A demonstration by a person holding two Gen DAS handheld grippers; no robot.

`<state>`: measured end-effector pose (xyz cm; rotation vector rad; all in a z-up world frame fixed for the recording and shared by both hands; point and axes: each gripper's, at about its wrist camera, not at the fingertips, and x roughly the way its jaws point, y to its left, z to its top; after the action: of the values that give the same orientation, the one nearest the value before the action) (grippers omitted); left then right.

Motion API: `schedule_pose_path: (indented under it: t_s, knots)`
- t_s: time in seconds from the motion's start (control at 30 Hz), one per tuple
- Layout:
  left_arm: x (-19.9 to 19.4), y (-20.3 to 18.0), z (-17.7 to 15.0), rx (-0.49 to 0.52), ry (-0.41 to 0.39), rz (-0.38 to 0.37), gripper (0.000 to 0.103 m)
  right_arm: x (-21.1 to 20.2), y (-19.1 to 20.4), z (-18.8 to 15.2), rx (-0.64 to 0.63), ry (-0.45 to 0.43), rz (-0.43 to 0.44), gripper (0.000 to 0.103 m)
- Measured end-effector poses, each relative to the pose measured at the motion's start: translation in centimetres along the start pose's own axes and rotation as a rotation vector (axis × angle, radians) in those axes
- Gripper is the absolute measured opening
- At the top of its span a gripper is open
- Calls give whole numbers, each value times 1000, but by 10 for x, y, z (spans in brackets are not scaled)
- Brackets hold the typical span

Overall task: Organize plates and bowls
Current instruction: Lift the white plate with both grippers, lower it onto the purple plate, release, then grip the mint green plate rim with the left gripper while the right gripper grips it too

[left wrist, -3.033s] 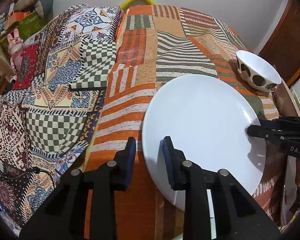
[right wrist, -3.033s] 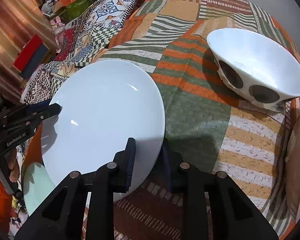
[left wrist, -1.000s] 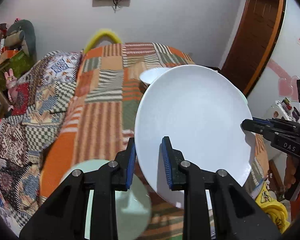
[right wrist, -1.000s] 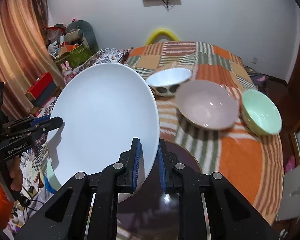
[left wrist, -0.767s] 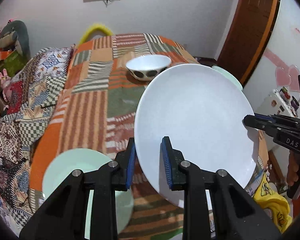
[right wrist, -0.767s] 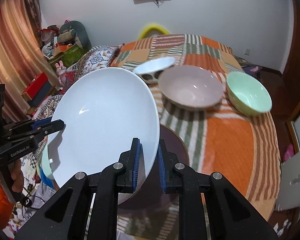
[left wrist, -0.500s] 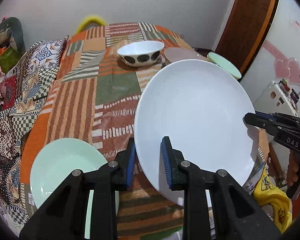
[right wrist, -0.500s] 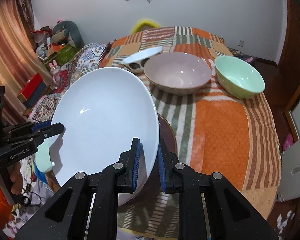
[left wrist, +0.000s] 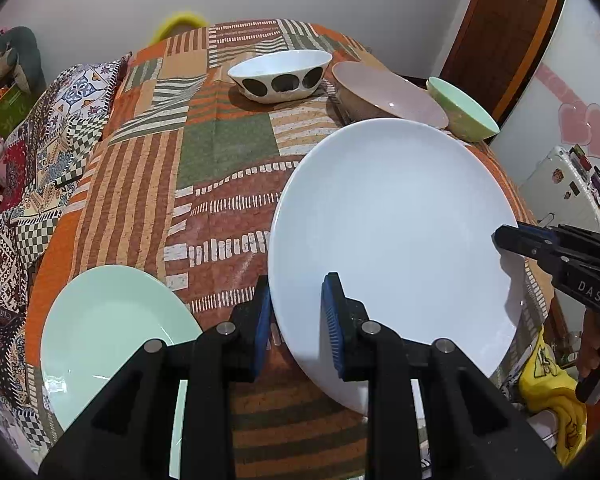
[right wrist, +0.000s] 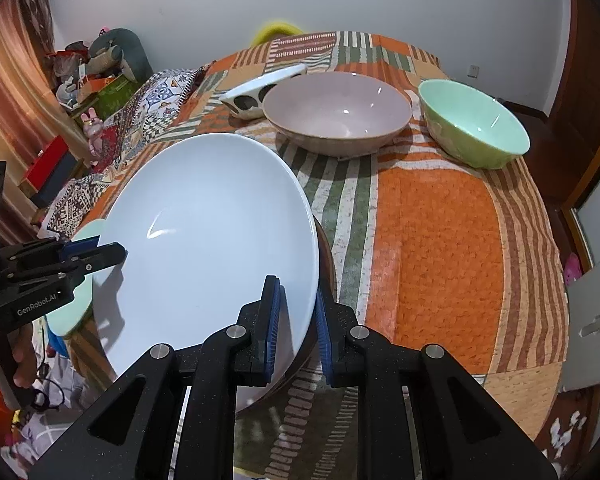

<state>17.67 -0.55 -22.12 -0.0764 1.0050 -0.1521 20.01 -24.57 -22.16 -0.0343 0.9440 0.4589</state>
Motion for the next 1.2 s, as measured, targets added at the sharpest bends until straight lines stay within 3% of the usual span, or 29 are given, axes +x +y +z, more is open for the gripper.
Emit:
schedule_pose_path:
  t_s: [0.53,0.67,0.77,0.83,0.97,1.2]
  knots:
    - [16,-1,-4,-1,32,0,27,8,3,-3,-20,13,-45,18]
    - [17,-6,-5,32,26,40,26,12,4,-3,-35,16,-78,18]
    - [13,-10,-4,58,-11,66,26,12,6,-4,-48,11,-81,21]
    - [6,-11,-1,57,-37,22,26,13,7,-3,-54,10,-83,21]
    - [-4,-14,7,60,-74,37,26,12,4,-2,-33,9,-66,21]
    - [-24,-5,8,50,-105,62,29,-14,7,4,-27,-73,-68,38]
